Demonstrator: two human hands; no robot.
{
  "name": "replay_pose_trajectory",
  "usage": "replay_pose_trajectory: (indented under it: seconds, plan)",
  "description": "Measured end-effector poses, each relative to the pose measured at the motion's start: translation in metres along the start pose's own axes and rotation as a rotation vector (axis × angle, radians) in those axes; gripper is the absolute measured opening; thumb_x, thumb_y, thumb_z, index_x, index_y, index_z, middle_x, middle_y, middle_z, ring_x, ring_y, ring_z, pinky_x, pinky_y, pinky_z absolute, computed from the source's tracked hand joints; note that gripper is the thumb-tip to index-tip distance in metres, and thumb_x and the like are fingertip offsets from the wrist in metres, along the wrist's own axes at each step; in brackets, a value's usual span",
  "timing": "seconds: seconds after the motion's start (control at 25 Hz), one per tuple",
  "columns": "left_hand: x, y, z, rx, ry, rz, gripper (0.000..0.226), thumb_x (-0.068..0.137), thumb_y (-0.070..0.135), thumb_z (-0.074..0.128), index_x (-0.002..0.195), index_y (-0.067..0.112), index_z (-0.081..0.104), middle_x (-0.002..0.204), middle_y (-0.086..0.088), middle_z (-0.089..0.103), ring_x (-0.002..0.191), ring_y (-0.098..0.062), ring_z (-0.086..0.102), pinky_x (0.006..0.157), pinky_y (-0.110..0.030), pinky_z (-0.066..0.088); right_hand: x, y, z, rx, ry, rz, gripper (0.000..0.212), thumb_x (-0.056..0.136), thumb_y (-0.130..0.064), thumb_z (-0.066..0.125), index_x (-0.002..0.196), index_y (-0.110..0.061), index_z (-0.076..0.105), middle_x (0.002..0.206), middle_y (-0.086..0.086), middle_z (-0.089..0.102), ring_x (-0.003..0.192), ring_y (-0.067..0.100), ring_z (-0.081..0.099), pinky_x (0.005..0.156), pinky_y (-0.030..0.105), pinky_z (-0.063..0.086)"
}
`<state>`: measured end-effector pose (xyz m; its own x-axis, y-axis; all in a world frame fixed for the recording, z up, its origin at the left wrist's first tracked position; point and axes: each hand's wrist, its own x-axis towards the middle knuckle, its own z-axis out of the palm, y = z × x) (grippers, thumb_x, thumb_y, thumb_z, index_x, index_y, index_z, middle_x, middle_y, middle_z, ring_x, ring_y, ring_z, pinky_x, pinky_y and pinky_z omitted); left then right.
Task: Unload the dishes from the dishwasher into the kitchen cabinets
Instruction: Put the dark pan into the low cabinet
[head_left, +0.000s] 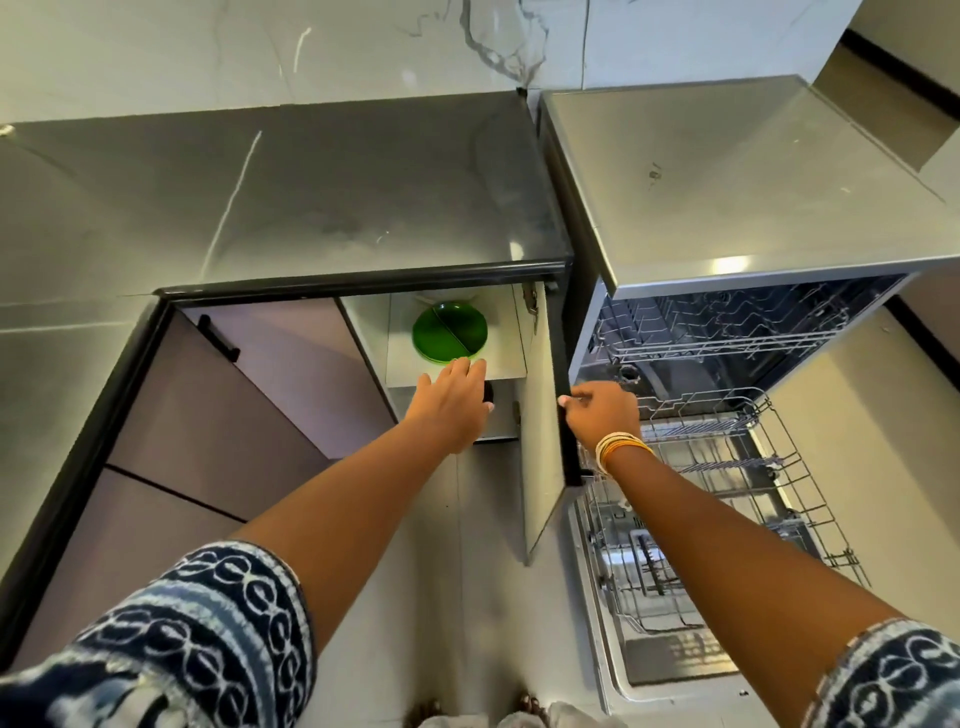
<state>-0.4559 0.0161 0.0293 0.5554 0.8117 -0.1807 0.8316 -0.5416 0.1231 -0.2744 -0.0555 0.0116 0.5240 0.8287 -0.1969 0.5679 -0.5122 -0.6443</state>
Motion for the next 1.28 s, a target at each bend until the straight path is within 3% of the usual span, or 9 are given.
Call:
replay_pose_trajectory:
  seconds: [0.08, 0.2, 0.4, 0.52, 0.68, 0.8, 1.08, 1.2, 1.28]
  plan:
    - [0.003, -0.005, -0.004, -0.028, 0.015, -0.023, 0.054, 0.098, 0.034, 0.044, 0.143, 0.01, 0.029, 0.144, -0.01, 0.038, 0.132, -0.027, 0.039, 0.105, -0.049, 0.035, 0.003, -0.014, 0.016, 0.108, -0.079, 0.049, 0.025, 0.085, -0.03, 0.068, 0.087, -0.007, 0.076, 0.082, 0.013, 0.073, 0.082, 0.028, 0.067, 0.083, 0.032, 0.054]
    - [0.007, -0.022, -0.007, -0.028, 0.006, -0.049, 0.057, 0.097, 0.033, 0.046, 0.145, 0.01, 0.025, 0.149, -0.01, 0.032, 0.138, -0.028, 0.033, 0.108, -0.05, 0.032, 0.007, -0.042, 0.052, 0.294, -0.17, 0.141, 0.03, 0.079, -0.038, 0.074, 0.07, -0.009, 0.073, 0.071, 0.011, 0.072, 0.069, 0.026, 0.071, 0.068, 0.041, 0.06]
    - [0.023, -0.079, -0.015, 0.008, 0.019, -0.108, 0.061, 0.091, 0.032, 0.053, 0.142, 0.01, 0.028, 0.146, -0.011, 0.033, 0.136, -0.03, 0.035, 0.108, -0.051, 0.033, 0.033, -0.109, 0.108, 0.503, -0.244, 0.314, 0.033, 0.083, -0.03, 0.073, 0.097, 0.0, 0.069, 0.089, 0.014, 0.071, 0.081, 0.033, 0.07, 0.071, 0.042, 0.06]
    - [0.039, -0.122, -0.023, 0.041, 0.009, -0.12, 0.082, 0.088, 0.038, 0.059, 0.15, 0.011, 0.013, 0.157, -0.013, 0.015, 0.146, -0.029, 0.017, 0.115, -0.054, 0.022, 0.052, -0.139, 0.134, 0.551, -0.199, 0.341, 0.038, 0.08, -0.033, 0.075, 0.098, -0.001, 0.068, 0.093, 0.014, 0.071, 0.084, 0.033, 0.069, 0.076, 0.046, 0.06]
    - [0.068, -0.165, -0.035, 0.137, 0.013, -0.1, 0.104, 0.082, 0.05, 0.062, 0.152, 0.01, -0.004, 0.16, -0.012, -0.005, 0.149, -0.029, -0.003, 0.117, -0.054, 0.011, 0.077, -0.162, 0.148, 0.711, -0.163, 0.448, 0.033, 0.081, -0.026, 0.075, 0.096, 0.001, 0.065, 0.091, 0.012, 0.067, 0.066, 0.023, 0.067, 0.073, 0.037, 0.061]
    - [0.091, -0.183, -0.038, 0.215, 0.02, -0.102, 0.111, 0.079, 0.043, 0.067, 0.152, 0.009, -0.009, 0.16, -0.012, -0.011, 0.148, -0.029, -0.007, 0.117, -0.055, 0.008, 0.093, -0.174, 0.161, 0.732, -0.13, 0.406, 0.036, 0.079, -0.029, 0.077, 0.093, 0.003, 0.067, 0.091, 0.014, 0.071, 0.065, 0.022, 0.068, 0.072, 0.039, 0.061]
    - [0.132, -0.211, -0.034, 0.169, 0.221, 0.019, 0.086, 0.083, 0.006, 0.062, 0.153, 0.012, 0.012, 0.159, -0.01, 0.017, 0.146, -0.028, 0.019, 0.116, -0.04, 0.025, 0.125, -0.184, 0.184, 0.815, -0.107, 0.341, 0.033, 0.083, -0.023, 0.072, 0.1, 0.005, 0.066, 0.094, 0.016, 0.071, 0.084, 0.028, 0.071, 0.066, 0.033, 0.06]
    - [0.143, -0.23, -0.035, 0.101, 0.332, 0.091, 0.077, 0.077, 0.007, 0.07, 0.146, 0.016, 0.037, 0.148, -0.008, 0.042, 0.13, -0.029, 0.045, 0.099, -0.04, 0.042, 0.144, -0.18, 0.181, 0.719, -0.207, 0.262, 0.029, 0.086, -0.009, 0.067, 0.112, 0.002, 0.061, 0.102, 0.014, 0.069, 0.088, 0.028, 0.07, 0.067, 0.032, 0.06]
    - [0.146, -0.234, -0.03, 0.102, 0.44, 0.109, 0.073, 0.072, 0.005, 0.073, 0.139, 0.016, 0.048, 0.139, -0.008, 0.053, 0.119, -0.03, 0.055, 0.085, -0.04, 0.049, 0.156, -0.176, 0.185, 0.574, -0.253, 0.232, 0.035, 0.084, 0.0, 0.065, 0.117, 0.0, 0.057, 0.108, 0.015, 0.067, 0.097, 0.032, 0.068, 0.075, 0.04, 0.06]
